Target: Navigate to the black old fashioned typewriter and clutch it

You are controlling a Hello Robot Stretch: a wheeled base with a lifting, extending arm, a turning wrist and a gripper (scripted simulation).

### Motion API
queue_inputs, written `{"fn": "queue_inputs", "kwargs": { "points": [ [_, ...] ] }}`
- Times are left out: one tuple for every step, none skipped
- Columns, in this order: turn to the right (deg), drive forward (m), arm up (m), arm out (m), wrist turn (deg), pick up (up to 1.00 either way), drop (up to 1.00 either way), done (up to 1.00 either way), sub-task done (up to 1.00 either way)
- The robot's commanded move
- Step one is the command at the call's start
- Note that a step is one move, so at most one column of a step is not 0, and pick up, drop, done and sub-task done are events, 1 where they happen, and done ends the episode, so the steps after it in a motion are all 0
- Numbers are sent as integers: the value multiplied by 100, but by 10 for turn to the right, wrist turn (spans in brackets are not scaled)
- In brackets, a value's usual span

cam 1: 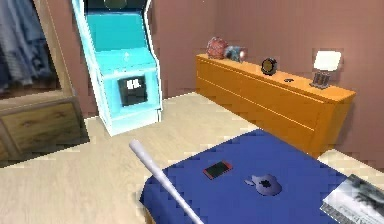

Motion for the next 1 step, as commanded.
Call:
{"fn": "queue_inputs", "kwargs": {
  "points": [
    [0, 0, 0, 0, 0, 0, 0, 100, 0]
  ]
}}
